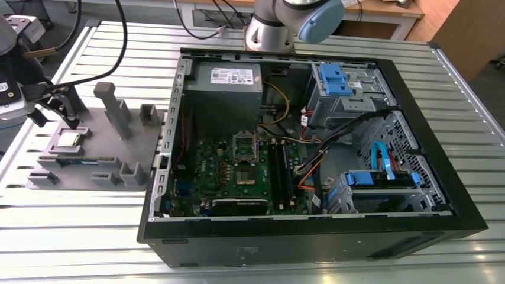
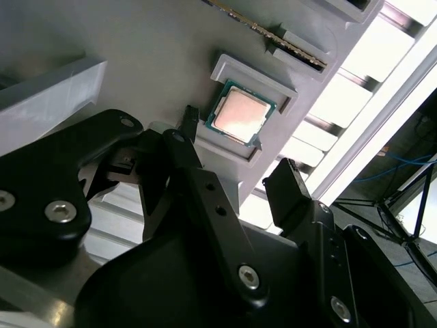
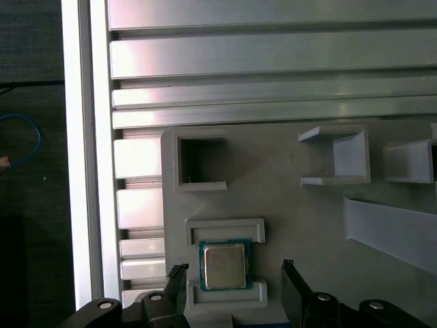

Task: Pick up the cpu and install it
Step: 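Pick up the cpu and move it towards the insertion slot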

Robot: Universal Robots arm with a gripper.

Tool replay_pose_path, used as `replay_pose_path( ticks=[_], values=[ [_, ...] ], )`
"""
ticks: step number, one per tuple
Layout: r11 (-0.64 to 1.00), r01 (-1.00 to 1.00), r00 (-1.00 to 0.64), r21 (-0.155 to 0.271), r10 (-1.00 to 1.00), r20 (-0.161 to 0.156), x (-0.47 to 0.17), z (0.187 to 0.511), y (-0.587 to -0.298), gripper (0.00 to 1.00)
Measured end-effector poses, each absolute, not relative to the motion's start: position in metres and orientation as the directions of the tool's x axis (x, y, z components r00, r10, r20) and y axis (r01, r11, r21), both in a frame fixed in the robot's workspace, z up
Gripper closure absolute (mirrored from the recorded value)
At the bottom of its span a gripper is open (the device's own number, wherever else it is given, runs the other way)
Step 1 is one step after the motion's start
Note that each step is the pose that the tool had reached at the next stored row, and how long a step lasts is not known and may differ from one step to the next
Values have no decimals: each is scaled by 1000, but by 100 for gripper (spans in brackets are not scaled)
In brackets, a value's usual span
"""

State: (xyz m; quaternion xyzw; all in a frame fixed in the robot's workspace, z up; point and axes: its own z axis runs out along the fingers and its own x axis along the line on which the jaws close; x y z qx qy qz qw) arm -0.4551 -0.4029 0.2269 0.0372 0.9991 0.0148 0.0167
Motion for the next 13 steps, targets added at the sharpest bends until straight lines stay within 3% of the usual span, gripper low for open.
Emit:
replay_pose_path(
  ticks=[13],
  values=[
    [997, 74, -997, 31, 75, -32, -455, 224, -403, 34]
  ],
)
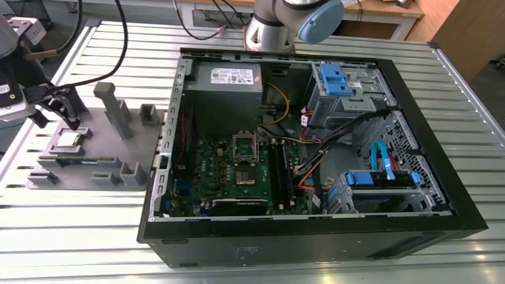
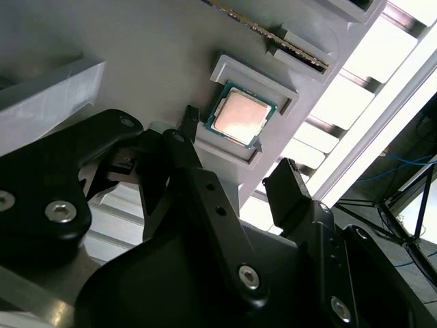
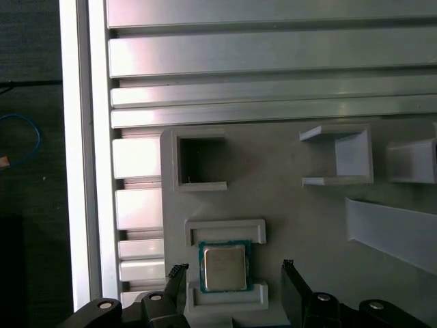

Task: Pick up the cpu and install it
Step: 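Pick up the cpu and move it towards the insertion slot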

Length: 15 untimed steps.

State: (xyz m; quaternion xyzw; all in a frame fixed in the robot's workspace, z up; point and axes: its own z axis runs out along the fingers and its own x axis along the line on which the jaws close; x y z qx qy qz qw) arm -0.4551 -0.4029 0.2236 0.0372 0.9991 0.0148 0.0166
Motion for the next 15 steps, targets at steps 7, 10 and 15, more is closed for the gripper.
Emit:
replay_pose_path(
  ticks=[7, 10, 15],
  values=[
    [997, 74, -997, 31, 75, -32, -455, 217, -403, 34],
    [997, 74, -997, 31, 75, -32, -455, 212, -403, 34],
    [997, 74, -997, 30, 75, -32, -455, 204, -403, 34]
  ],
)
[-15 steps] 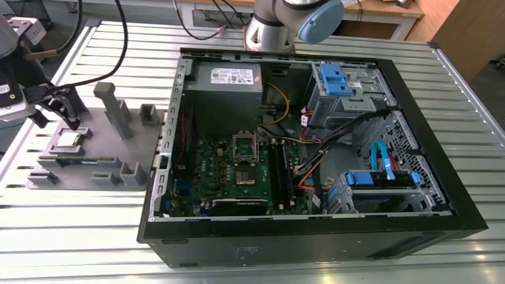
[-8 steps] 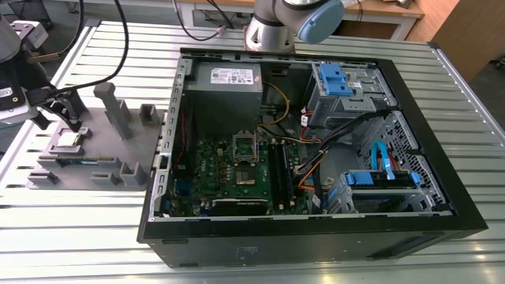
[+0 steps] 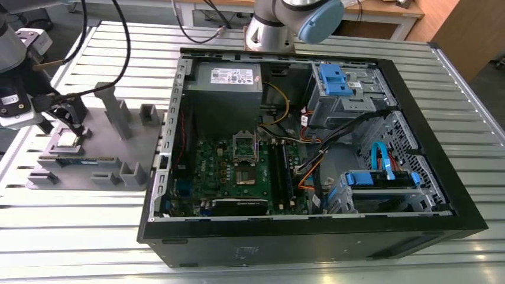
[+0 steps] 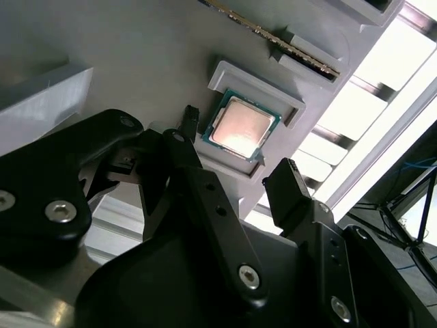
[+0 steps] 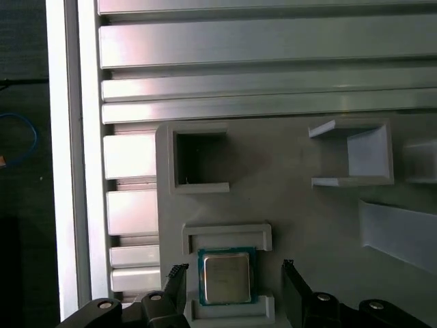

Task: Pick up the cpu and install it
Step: 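Pick up the cpu and move it towards the insertion slot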

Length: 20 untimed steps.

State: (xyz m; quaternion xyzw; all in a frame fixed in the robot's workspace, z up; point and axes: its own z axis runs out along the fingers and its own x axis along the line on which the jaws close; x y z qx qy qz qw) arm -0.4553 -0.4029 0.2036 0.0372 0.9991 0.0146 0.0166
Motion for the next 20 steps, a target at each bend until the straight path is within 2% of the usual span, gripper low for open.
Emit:
replay_pose_path(
  ticks=[20],
  values=[
    [999, 35, -999, 29, 36, -32, -455, 187, -403, 34]
  ],
)
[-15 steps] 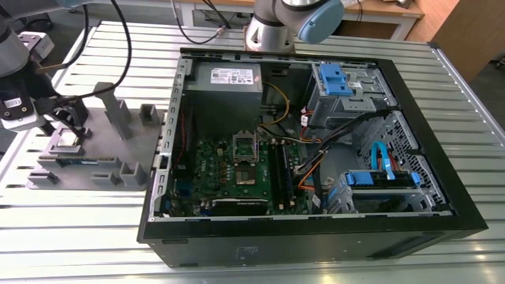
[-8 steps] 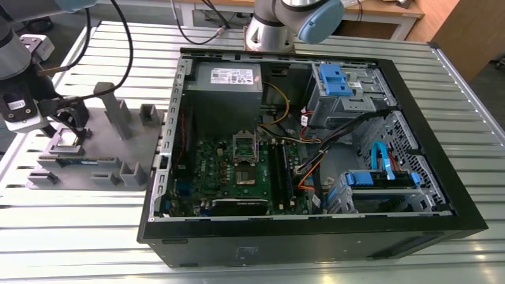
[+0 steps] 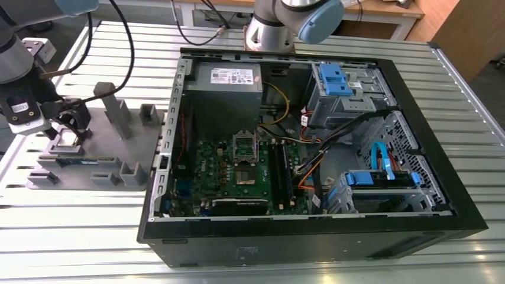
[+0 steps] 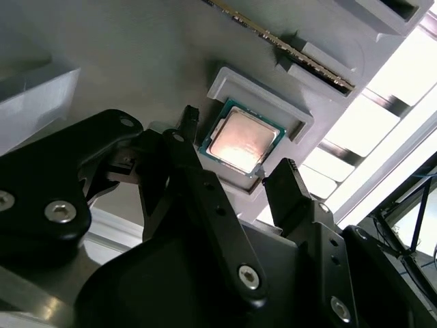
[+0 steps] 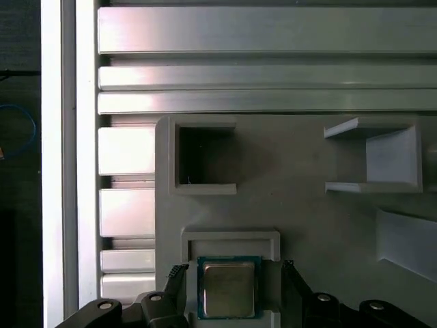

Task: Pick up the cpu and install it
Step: 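Pick up the cpu and move it towards the insertion slot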

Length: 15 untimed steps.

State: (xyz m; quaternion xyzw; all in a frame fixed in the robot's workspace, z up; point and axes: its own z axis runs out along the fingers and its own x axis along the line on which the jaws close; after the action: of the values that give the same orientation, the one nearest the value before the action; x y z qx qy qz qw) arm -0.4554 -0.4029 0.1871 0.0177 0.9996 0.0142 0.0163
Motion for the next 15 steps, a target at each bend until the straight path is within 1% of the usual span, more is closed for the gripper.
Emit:
replay_pose_path(
  ticks=[6, 15],
  values=[
    [1000, -1, -999, 27, 0, -32, -455, 185, -403, 34],
    [1000, -2, -999, 26, -2, -32, -456, 182, -403, 34]
  ],
)
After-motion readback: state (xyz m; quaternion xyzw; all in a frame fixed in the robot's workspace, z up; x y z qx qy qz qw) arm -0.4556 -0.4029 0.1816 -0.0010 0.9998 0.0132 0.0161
